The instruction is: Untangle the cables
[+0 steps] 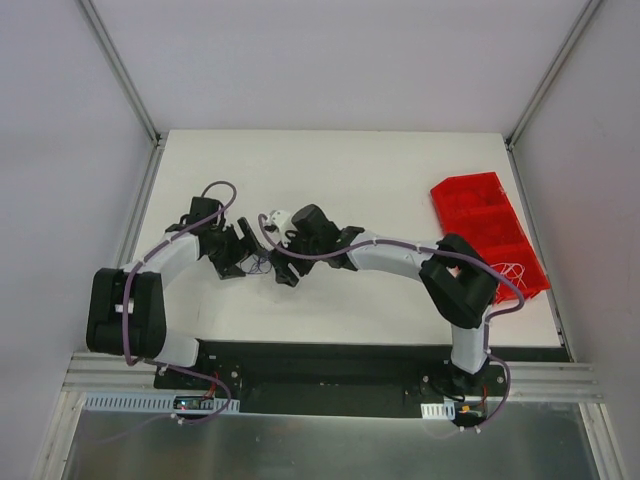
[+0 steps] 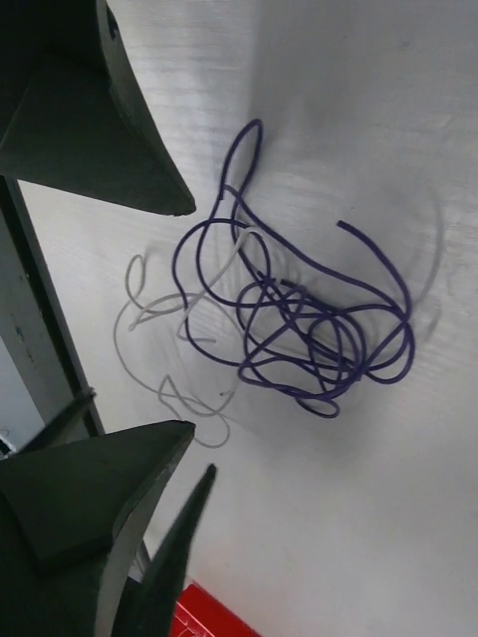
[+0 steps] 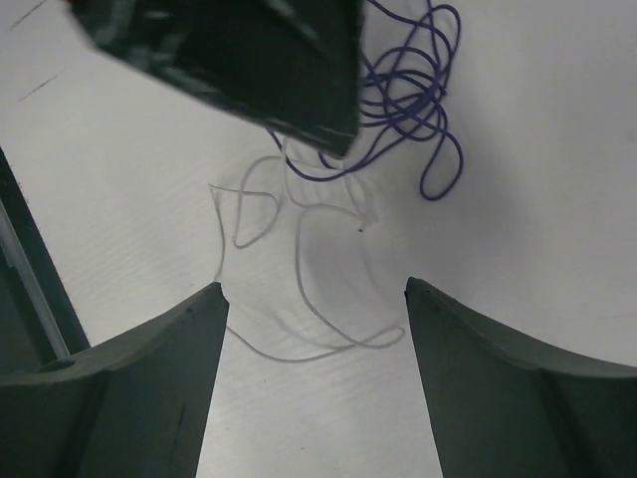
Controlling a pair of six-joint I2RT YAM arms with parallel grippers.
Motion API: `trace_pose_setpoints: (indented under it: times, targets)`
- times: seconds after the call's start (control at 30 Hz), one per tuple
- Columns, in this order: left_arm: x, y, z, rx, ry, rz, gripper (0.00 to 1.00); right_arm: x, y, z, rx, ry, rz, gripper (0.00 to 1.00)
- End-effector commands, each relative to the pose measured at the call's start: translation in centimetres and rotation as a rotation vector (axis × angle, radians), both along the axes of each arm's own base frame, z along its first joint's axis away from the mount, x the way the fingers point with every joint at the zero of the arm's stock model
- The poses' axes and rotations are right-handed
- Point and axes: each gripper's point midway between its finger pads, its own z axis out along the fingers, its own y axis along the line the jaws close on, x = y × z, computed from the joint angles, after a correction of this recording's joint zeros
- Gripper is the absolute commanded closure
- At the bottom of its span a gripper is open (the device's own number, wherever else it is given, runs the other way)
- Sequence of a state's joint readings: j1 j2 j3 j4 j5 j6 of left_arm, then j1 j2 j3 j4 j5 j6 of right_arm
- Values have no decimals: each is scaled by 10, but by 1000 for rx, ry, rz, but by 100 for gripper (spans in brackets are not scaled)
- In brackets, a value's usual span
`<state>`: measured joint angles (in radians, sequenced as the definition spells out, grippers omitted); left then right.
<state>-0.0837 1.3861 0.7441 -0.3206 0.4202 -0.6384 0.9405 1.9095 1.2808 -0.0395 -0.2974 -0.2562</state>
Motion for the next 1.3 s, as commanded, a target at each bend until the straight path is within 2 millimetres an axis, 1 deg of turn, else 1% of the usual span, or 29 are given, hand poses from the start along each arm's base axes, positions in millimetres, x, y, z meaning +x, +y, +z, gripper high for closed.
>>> trace_pose_setpoints:
  times: [0.0, 0.1, 0.17, 0.2, 0.27, 0.3, 0.33, 0.37, 0.4, 0.43, 0.47, 0.5, 0.57, 0.6, 0.63, 0.67, 0.73, 0.77, 0.87, 0.9, 0.93, 0.97, 1.0, 1.03, 1.07, 1.1, 1.17, 1.23, 1.27]
  targets:
    - [19, -5, 3, -37, 53, 39, 19, 1, 15, -3, -4, -80, 51, 26]
    - [23, -6, -4, -44, 99, 72, 22, 5, 18, -17, -39, -134, 15, 33]
    - [25, -5, -8, -36, 115, 89, 25, 7, 16, -25, -80, -180, -15, 41]
    - [26, -4, -10, -29, 120, 97, 26, 8, 15, -28, -97, -193, -26, 46]
    - [27, 0, -13, -11, 122, 112, 31, 8, 10, -32, -126, -211, -62, 61]
    - [28, 0, -14, -7, 119, 114, 34, 16, 2, -32, -153, -245, -112, 70]
    - [29, 1, -14, -4, 121, 117, 37, 20, -4, -28, -164, -264, -150, 77]
    - [31, 1, -15, 1, 116, 115, 41, 21, -11, -21, -164, -279, -182, 85]
    - [31, 2, -15, 7, 113, 113, 46, 24, -19, -7, -158, -304, -227, 92]
    - [31, 3, -16, 12, 114, 114, 51, 25, -32, 5, -159, -320, -281, 98]
    - [32, 4, -18, 21, 112, 112, 56, 28, -52, 23, -175, -347, -349, 100]
    - [31, 4, -20, 24, 118, 110, 61, 28, -75, 36, -206, -370, -424, 100]
    - [31, 5, -23, 30, 119, 109, 71, 28, -122, 76, -210, -414, -564, 100]
    - [29, 5, -24, 30, 122, 106, 81, 30, -148, 89, -222, -418, -641, 100]
    - [30, 6, -25, 34, 118, 105, 86, 29, -177, 103, -234, -408, -712, 100]
    - [30, 6, -25, 33, 118, 106, 90, 28, -200, 111, -241, -394, -765, 100]
    - [29, 4, -23, 22, 111, 101, 100, 25, -251, 137, -239, -392, -892, 100]
    - [29, 3, -23, 17, 109, 102, 100, 23, -270, 149, -234, -396, -937, 100]
    - [32, -3, -12, -19, 79, 80, 100, 11, -309, 189, -163, -406, -1015, 100]
    - [33, -7, -5, -47, 64, 59, 100, 8, -315, 201, -130, -400, -1021, 100]
    - [37, -17, 8, -100, 14, 11, 100, 5, -314, 213, -94, -390, -996, 100]
    - [39, -26, 20, -141, -42, -43, 95, 4, -313, 226, -62, -397, -981, 100]
    - [40, -36, 36, -175, -105, -92, 82, 3, -310, 235, -43, -404, -961, 100]
    - [41, -50, 51, -195, -181, -150, 64, 3, -308, 244, -31, -414, -939, 100]
    - [38, -59, 61, -196, -223, -193, 52, 4, -310, 251, -29, -425, -946, 100]
    - [35, -71, 73, -198, -271, -240, 41, 6, -318, 255, -51, -439, -979, 100]
    - [26, -100, 95, -218, -358, -369, 27, 7, -327, 266, -72, -452, -1007, 100]
    - [15, -133, 119, -263, -429, -504, 20, 6, -323, 277, -37, -452, -982, 100]
    - [10, -149, 129, -288, -474, -560, 18, 5, -317, 282, -9, -445, -954, 100]
